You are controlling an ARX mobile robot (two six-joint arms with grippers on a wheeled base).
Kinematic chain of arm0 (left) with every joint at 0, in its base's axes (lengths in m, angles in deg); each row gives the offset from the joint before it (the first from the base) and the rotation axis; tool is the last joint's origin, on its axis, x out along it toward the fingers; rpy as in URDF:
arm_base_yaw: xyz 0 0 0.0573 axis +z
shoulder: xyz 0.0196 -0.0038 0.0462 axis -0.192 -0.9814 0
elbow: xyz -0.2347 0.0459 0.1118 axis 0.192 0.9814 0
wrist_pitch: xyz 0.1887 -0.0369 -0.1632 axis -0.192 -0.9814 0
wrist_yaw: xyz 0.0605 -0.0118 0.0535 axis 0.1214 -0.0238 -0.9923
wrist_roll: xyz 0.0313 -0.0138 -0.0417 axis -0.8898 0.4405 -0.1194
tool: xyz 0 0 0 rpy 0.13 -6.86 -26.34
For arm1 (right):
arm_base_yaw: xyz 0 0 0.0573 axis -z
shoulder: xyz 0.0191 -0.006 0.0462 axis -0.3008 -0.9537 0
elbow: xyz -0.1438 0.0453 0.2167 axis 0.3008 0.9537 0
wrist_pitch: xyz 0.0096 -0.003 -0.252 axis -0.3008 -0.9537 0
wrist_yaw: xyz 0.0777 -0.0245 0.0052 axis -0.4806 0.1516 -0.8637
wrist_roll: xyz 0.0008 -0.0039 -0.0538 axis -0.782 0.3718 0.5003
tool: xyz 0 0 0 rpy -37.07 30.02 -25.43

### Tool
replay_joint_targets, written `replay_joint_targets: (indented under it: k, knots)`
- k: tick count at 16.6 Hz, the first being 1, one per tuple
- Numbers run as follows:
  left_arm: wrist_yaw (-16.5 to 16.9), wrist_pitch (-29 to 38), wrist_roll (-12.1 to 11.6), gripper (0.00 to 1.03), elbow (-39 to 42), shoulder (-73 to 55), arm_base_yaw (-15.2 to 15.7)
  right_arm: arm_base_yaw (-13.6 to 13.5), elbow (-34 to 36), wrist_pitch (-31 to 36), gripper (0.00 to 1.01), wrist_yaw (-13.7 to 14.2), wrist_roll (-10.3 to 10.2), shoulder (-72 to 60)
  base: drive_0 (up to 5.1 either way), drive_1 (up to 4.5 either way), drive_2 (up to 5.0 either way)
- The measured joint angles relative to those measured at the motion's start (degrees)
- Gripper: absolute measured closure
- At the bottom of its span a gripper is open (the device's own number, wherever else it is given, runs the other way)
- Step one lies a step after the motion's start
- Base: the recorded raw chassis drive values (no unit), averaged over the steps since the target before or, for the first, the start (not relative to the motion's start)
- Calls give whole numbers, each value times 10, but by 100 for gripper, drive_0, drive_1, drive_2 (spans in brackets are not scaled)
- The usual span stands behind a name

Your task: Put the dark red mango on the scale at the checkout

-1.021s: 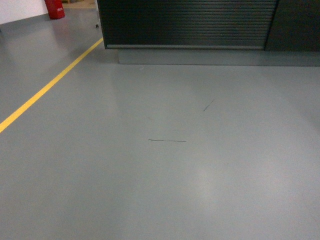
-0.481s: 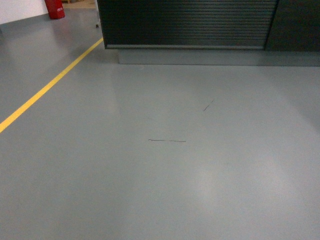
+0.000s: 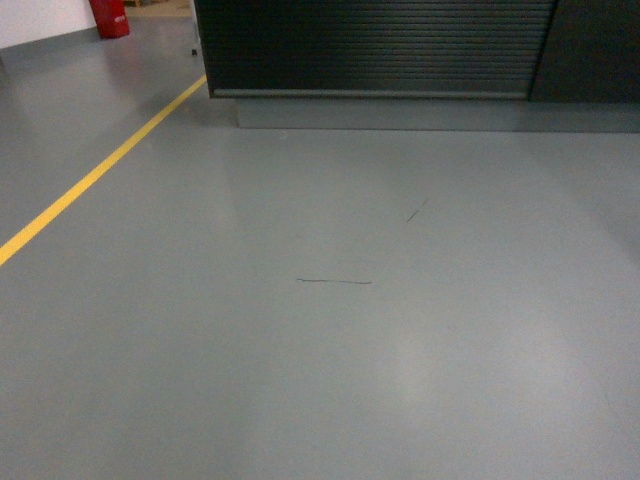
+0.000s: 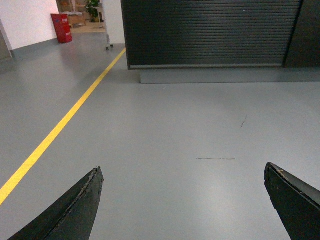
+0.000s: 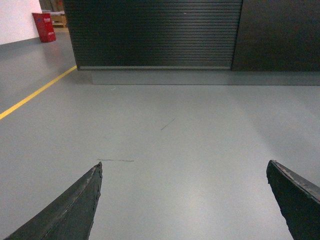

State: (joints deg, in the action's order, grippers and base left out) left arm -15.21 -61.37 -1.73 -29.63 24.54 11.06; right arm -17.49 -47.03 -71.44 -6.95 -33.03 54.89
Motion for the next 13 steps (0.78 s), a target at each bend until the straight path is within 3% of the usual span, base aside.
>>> replay_joint_targets:
  k: [13]
  knots:
    - [0, 0, 0, 5, 0, 0, 0, 0, 0, 0, 3, 0, 0, 0, 0, 0, 0]
